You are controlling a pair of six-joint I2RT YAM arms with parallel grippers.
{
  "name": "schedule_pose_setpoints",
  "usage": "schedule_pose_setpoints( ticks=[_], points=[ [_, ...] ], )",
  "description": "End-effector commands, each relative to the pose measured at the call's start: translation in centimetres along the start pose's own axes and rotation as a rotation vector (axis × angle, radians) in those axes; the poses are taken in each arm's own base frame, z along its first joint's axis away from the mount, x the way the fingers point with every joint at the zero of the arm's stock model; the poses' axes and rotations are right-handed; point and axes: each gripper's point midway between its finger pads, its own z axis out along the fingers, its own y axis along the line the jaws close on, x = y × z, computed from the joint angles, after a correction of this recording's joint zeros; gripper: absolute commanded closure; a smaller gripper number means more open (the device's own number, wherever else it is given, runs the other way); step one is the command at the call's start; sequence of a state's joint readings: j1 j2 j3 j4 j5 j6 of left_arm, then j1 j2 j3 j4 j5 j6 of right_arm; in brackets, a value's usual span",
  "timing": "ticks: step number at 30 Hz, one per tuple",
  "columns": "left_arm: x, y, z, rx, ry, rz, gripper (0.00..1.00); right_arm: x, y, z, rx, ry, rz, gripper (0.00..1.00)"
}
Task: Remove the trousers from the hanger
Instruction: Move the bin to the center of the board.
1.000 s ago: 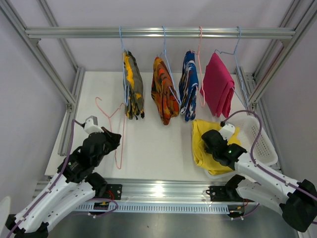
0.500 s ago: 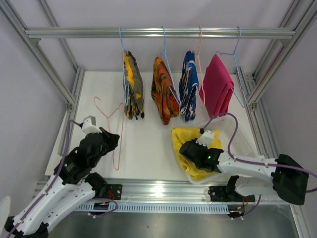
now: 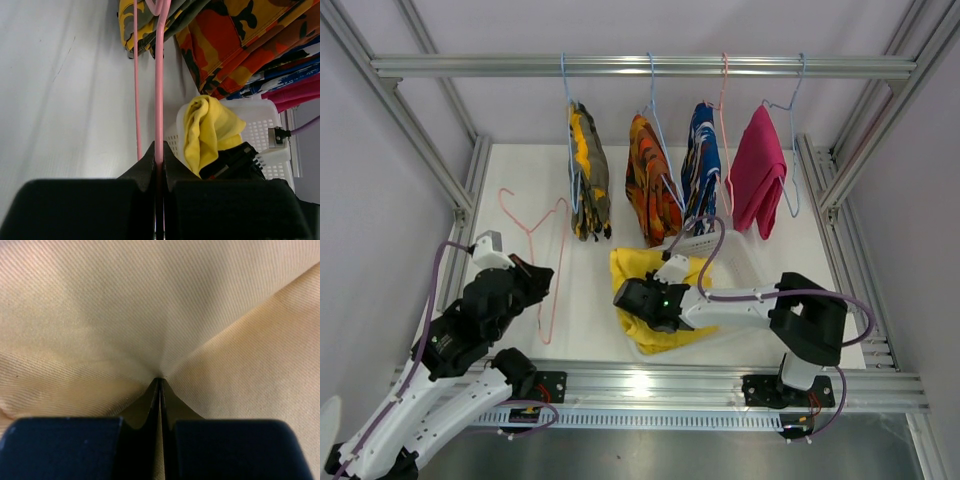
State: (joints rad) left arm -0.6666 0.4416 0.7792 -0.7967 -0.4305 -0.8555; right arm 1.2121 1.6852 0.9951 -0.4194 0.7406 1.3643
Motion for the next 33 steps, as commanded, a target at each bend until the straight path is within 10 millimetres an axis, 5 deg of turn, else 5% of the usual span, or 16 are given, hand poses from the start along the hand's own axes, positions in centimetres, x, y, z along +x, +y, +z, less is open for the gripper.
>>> schedule_pose_setpoints(
  ticks=[1, 9, 15, 24, 33],
  points=[
    [-1.4, -0.6, -1.0, 0.026, -0.035, 0.024, 0.99, 2.1, 1.1, 0.8, 0.018, 0.045, -0.001, 0.93],
    [-2.0, -0.3, -1.1, 0.01, -0.052, 0.064, 1.0, 0.0, 4.4, 0.3, -0.024, 0.03, 0.05, 0.93],
    [-2.6, -0.6, -1.3, 0.012, -0.063, 0.076, 0.99, -2.1, 5.4, -2.6, -0.07, 0.021, 0.072, 0.94],
    [-3.9, -1.1, -2.2, 0.023, -0.088, 0.09, 0.99, -7.5, 5.1, -7.1, -0.116, -0.045, 0.087, 0.63],
    [-7.5, -2.7, -3.3, 0.046, -0.174, 0.23, 0.99, -7.6, 2.7, -12.4, -0.295, -0.019, -0.004, 0.49]
  ],
)
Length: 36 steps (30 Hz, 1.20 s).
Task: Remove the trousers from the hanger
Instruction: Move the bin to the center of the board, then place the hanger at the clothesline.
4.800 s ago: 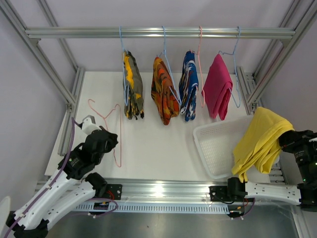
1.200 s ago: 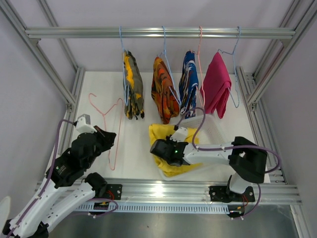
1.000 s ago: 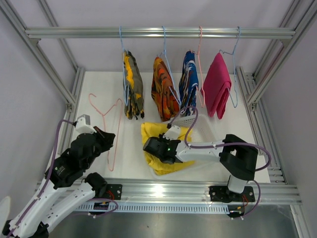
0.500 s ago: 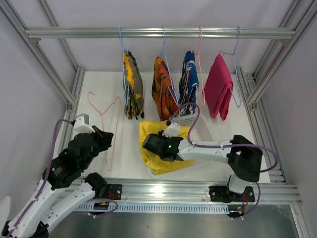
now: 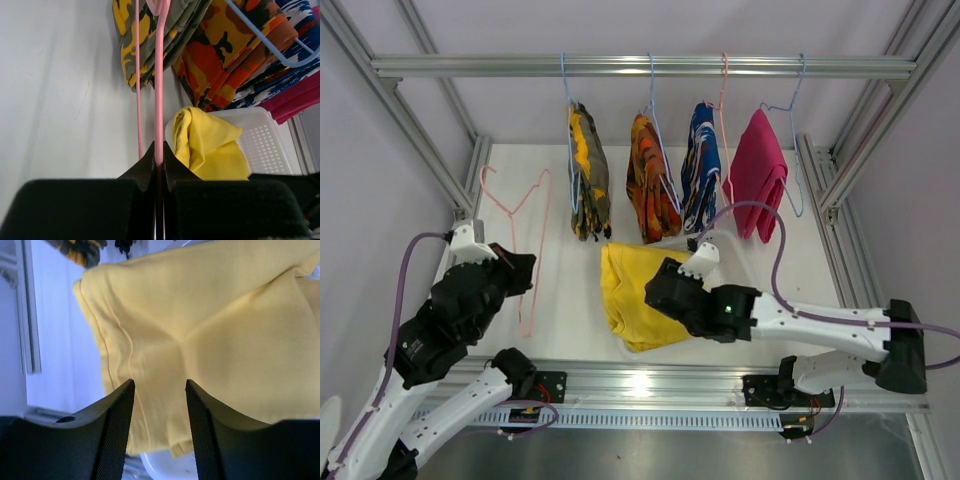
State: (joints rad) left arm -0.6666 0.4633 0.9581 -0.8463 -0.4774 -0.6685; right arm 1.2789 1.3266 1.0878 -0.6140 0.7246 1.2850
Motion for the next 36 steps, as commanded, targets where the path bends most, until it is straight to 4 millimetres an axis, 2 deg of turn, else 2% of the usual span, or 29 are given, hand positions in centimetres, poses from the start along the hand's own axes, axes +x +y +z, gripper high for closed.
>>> schedule_pose_setpoints(
  ticks=[1, 3, 5, 8, 11, 12, 15, 16, 18, 19, 21, 22, 23, 24, 25, 26, 31, 32, 33, 36],
  points=[
    [-3.4, -1.1, -0.1, 0.013, -0.083, 0.11, 1.0, -0.9, -0.3, -2.5, -0.094, -0.023, -0.053, 0.5],
    [-4.7, -1.7, 0.2, 0.013, -0.11, 0.171, 0.99, -0.3, -1.2, -3.6, -0.1, -0.02, -0.115, 0.5],
    [-5.4, -2.4, 0.6, 0.018, -0.12, 0.21, 0.99, -0.6, -2.2, -4.3, -0.081, -0.038, -0.152, 0.5],
    [-7.7, -3.6, 0.8, 0.022, -0.164, 0.28, 1.0, -0.1, -2.2, -5.0, -0.103, -0.022, -0.222, 0.48],
    [-9.5, -4.1, 1.6, -0.02, -0.195, 0.337, 0.99, 0.8, -2.4, -4.9, -0.117, -0.007, -0.253, 0.48],
    [-10.1, -4.5, 2.3, -0.029, -0.195, 0.37, 1.0, 1.3, -3.0, -4.5, -0.11, 0.001, -0.279, 0.47],
    [-12.3, -5.1, 3.1, -0.039, -0.217, 0.359, 1.0, 2.2, -3.0, -4.2, -0.153, 0.013, -0.285, 0.47],
    [-12.6, -5.4, 4.0, -0.042, -0.204, 0.36, 1.0, 2.9, -3.8, -3.7, -0.151, 0.021, -0.303, 0.47],
    [-14.2, -5.7, 4.8, -0.033, -0.217, 0.344, 0.99, 3.4, -3.4, -3.6, -0.192, 0.029, -0.309, 0.47],
    [-14.2, -5.7, 6.3, -0.052, -0.191, 0.35, 1.0, 4.0, -3.9, -3.4, -0.192, 0.04, -0.325, 0.47],
    [-14.8, -4.8, 7.6, -0.092, -0.172, 0.341, 1.0, 4.5, -3.9, -3.1, -0.209, 0.049, -0.339, 0.47],
    [-16.2, -5.4, 7.6, -0.083, -0.197, 0.328, 1.0, 5.0, -4.1, -2.9, -0.21, 0.062, -0.354, 0.47],
    [-16.3, -4.8, 9.1, -0.105, -0.179, 0.32, 1.0, 5.4, -4.6, -2.7, -0.206, 0.069, -0.363, 0.47],
    [-16.8, -5.5, 9.5, -0.07, -0.182, 0.312, 1.0, 5.7, -4.8, -2.5, -0.204, 0.074, -0.371, 0.47],
    [-17.0, -5.5, 10.2, -0.066, -0.171, 0.301, 1.0, 6.1, -4.9, -2.4, -0.206, 0.085, -0.378, 0.47],
    [-18.0, -5.4, 11.1, -0.075, -0.172, 0.285, 1.0, 6.3, -5.2, -2.2, -0.203, 0.09, -0.391, 0.47],
    [-19.1, -4.9, 14.2, -0.077, -0.147, 0.273, 1.0, 6.8, -5.3, -1.7, -0.224, 0.105, -0.405, 0.47],
    [-20.0, -4.6, 14.3, -0.082, -0.157, 0.263, 1.0, 7.0, -5.4, -1.6, -0.232, 0.116, -0.415, 0.47],
    [-19.6, -4.2, 15.5, -0.092, -0.13, 0.261, 1.0, 7.1, -5.8, -1.3, -0.225, 0.12, -0.416, 0.47],
    [-19.8, -3.4, 16.8, -0.106, -0.115, 0.254, 1.0, 7.6, -6.3, -0.7, -0.233, 0.143, -0.413, 0.47]
  ],
)
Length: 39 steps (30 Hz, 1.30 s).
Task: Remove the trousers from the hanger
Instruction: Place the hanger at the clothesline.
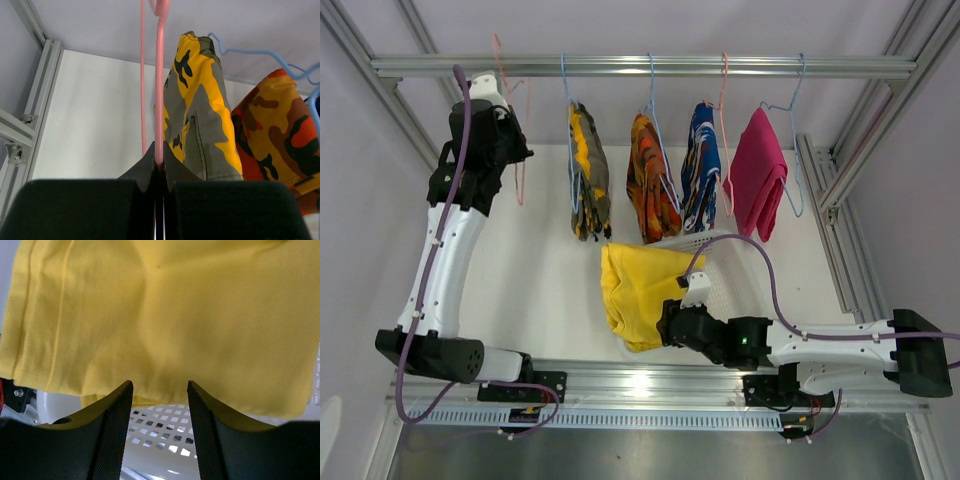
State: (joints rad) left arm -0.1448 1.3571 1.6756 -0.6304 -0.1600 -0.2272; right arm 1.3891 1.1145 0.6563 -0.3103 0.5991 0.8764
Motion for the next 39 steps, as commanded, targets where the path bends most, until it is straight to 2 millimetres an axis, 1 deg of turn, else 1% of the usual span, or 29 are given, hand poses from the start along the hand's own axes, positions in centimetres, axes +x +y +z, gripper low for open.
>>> schedule_pose_setpoints(
  ticks=[1, 4, 6, 7, 8, 10, 11, 13, 16, 17, 20, 21, 22, 23, 24, 25, 26, 27, 28, 30, 32, 33, 34, 36, 37, 38, 39],
  points=[
    [-2.5, -0.4, 0.2, 0.049, -0.05, -0.022, 0.99, -0.1, 0.3, 0.7, -0.041, -0.001, 0.012, 0.47],
    [-1.6, 0.4, 1.2, 0.036, -0.028, -0.029, 1.0, 0.6, -0.4, 1.2, -0.03, 0.02, 0.014, 0.48],
    [-1.0, 0.7, 1.7, 0.032, -0.009, -0.033, 1.0, 0.8, -0.5, 1.2, -0.029, 0.024, 0.017, 0.48],
    [-0.1, 1.0, 1.9, 0.026, 0.011, -0.034, 1.0, 1.0, -0.6, 1.2, -0.026, 0.03, 0.016, 0.48],
    [-0.1, 1.2, 1.9, 0.019, 0.002, -0.036, 1.0, 1.0, -0.7, 1.2, -0.027, 0.032, 0.018, 0.48],
    [1.2, 1.6, 2.2, 0.004, 0.027, -0.034, 0.99, 1.1, -0.6, 1.0, -0.034, 0.033, 0.023, 0.48],
    [1.6, 1.8, 2.1, -0.007, 0.031, -0.033, 0.99, 1.1, -0.6, 1.0, -0.033, 0.032, 0.024, 0.48],
    [2.1, 2.1, 1.9, -0.016, 0.036, -0.032, 1.0, 0.8, -0.5, 0.7, -0.041, 0.025, 0.033, 0.48],
    [2.1, 2.5, 1.6, -0.032, 0.026, -0.032, 1.0, 0.9, -0.5, 0.4, -0.048, 0.021, 0.042, 0.48],
    [1.9, 2.4, 1.5, -0.031, 0.022, -0.035, 1.0, 0.9, -0.5, 0.3, -0.05, 0.02, 0.046, 0.48],
    [2.4, 2.4, 1.4, -0.029, 0.046, -0.053, 0.99, 1.0, -0.6, 0.1, -0.054, 0.02, 0.053, 0.48],
    [2.6, 2.4, 1.3, -0.033, 0.053, -0.058, 0.97, 1.2, -0.7, 0.1, -0.051, 0.024, 0.051, 0.48],
    [3.3, 2.6, 1.2, -0.041, 0.072, -0.067, 0.87, 1.3, -0.6, 0.0, -0.053, 0.025, 0.049, 0.48],
    [3.5, 2.6, 1.2, -0.043, 0.078, -0.071, 0.81, 1.3, -0.6, -0.1, -0.054, 0.025, 0.049, 0.48],
    [4.5, 2.8, 1.1, -0.048, 0.097, -0.072, 0.78, 1.3, -0.6, -0.1, -0.052, 0.024, 0.049, 0.46],
    [4.9, 2.9, 1.1, -0.049, 0.103, -0.074, 0.7, 1.3, -0.5, -0.1, -0.055, 0.024, 0.045, 0.46],
    [5.0, 2.8, 1.0, -0.048, 0.102, -0.08, 0.65, 1.3, -0.5, -0.1, -0.056, 0.023, 0.044, 0.46],
    [5.9, 3.0, 1.0, -0.054, 0.119, -0.082, 0.61, 1.3, -0.5, -0.1, -0.054, 0.025, 0.044, 0.45],
    [6.1, 3.1, 0.6, -0.054, 0.118, -0.085, 0.54, 1.4, -0.3, -0.1, -0.057, 0.029, 0.042, 0.44],
    [6.5, 3.3, 0.1, -0.059, 0.119, -0.087, 0.5, 1.7, -0.3, 0.0, -0.053, 0.035, 0.035, 0.43],
    [5.9, 3.3, -0.9, -0.056, 0.094, -0.094, 0.47, 1.8, -0.1, -0.1, -0.056, 0.038, 0.035, 0.43],
    [5.8, 3.3, -1.3, -0.057, 0.093, -0.094, 0.42, 2.0, -0.2, 0.0, -0.05, 0.043, 0.031, 0.43],
    [4.8, 3.3, -2.3, -0.053, 0.066, -0.097, 0.41, 2.0, -0.1, 0.1, -0.05, 0.043, 0.035, 0.43],
    [4.3, 3.4, -3.7, -0.063, 0.055, -0.101, 0.39, 2.2, 0.1, 0.0, -0.056, 0.047, 0.032, 0.43],
    [3.2, 3.3, -4.6, -0.06, 0.024, -0.107, 0.39, 2.3, 0.1, 0.1, -0.053, 0.049, 0.034, 0.42],
    [2.2, 3.4, -6.0, -0.058, -0.013, -0.112, 0.39, 2.3, 0.3, 0.0, -0.057, 0.049, 0.031, 0.43],
    [1.6, 3.4, -6.9, -0.061, -0.039, -0.112, 0.38, 2.3, 0.4, 0.0, -0.058, 0.05, 0.032, 0.42]
  ],
)
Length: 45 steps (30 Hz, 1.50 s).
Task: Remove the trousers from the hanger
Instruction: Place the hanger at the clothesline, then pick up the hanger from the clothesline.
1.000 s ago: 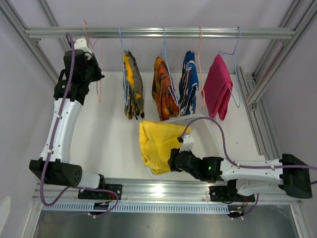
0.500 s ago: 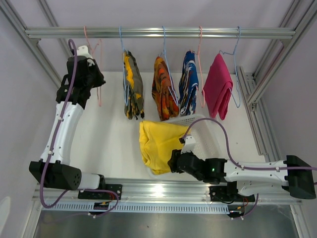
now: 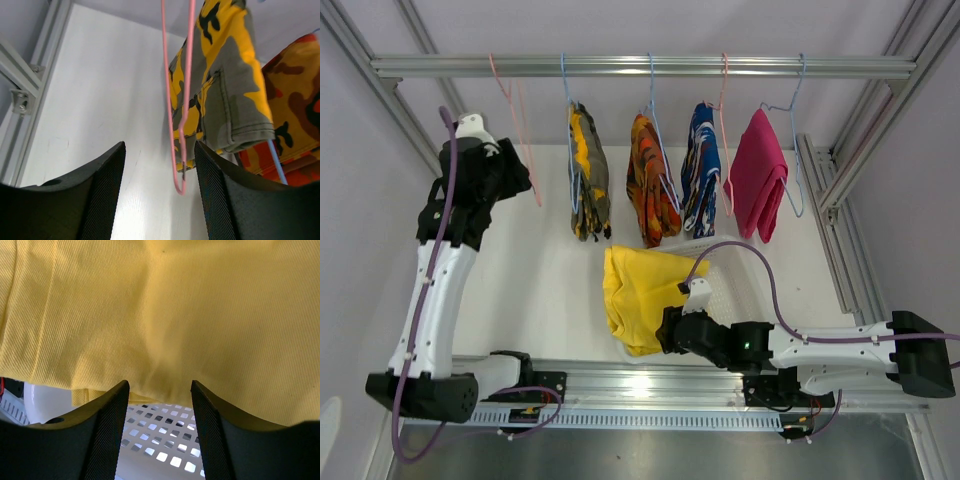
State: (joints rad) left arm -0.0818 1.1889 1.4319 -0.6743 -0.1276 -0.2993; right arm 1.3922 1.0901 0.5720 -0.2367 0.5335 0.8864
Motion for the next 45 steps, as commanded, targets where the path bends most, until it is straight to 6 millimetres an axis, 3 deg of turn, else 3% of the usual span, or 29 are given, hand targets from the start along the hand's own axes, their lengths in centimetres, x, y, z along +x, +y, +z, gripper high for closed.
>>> schedule_pose_setpoints(
  ticks=[1, 2, 6, 8, 11, 15, 16, 22, 23, 30, 38, 42, 45],
  points=[
    [-4.8, -0.3, -5.8, 0.017, -0.18, -0.039, 0.38, 0.2, 0.7, 0.0, -0.004, 0.007, 0.014, 0.42],
    [-5.8, -0.5, -7.6, 0.037, -0.231, -0.045, 0.37, 0.2, 0.6, 0.0, -0.001, 0.007, 0.012, 0.42],
    [-8.2, -2.8, -12.0, 0.194, -0.349, -0.056, 0.35, 0.2, 1.0, 0.0, 0.0, 0.013, 0.0, 0.42],
    [-9.3, -5.3, -13.9, 0.346, -0.404, -0.054, 0.34, 0.1, 1.1, 0.1, 0.001, 0.012, -0.001, 0.42],
    [-9.7, -7.0, -14.4, 0.443, -0.403, -0.072, 0.33, 0.0, 1.4, 0.0, -0.003, 0.012, -0.006, 0.42],
    [-9.3, -10.0, -12.3, 0.577, -0.311, -0.074, 0.33, -0.1, 1.7, 0.1, -0.002, 0.016, -0.021, 0.42],
    [-9.1, -10.6, -11.0, 0.591, -0.28, -0.089, 0.33, -0.1, 1.7, 0.1, 0.001, 0.017, -0.025, 0.41],
    [-9.0, -12.4, -6.6, 0.633, -0.208, -0.134, 0.33, -0.5, 2.0, -0.1, 0.004, 0.019, -0.032, 0.41],
    [-8.6, -12.5, -5.1, 0.624, -0.178, -0.141, 0.32, -0.6, 1.9, -0.1, 0.011, 0.017, -0.034, 0.41],
    [-5.4, -13.7, -0.9, 0.67, -0.057, -0.195, 0.33, -0.8, 1.6, 0.1, 0.038, 0.016, -0.059, 0.4],
    [-3.8, -16.1, -0.3, 0.846, 0.007, -0.288, 0.45, -0.3, 1.4, 0.5, 0.059, 0.043, -0.075, 0.39],
    [-3.6, -17.4, -0.3, 0.942, 0.029, -0.33, 0.63, -0.3, 1.1, 0.3, 0.065, 0.045, -0.076, 0.39],
    [-3.3, -17.8, -0.6, 0.994, 0.035, -0.346, 0.71, -0.4, 0.9, 0.1, 0.068, 0.044, -0.075, 0.39]
  ],
)
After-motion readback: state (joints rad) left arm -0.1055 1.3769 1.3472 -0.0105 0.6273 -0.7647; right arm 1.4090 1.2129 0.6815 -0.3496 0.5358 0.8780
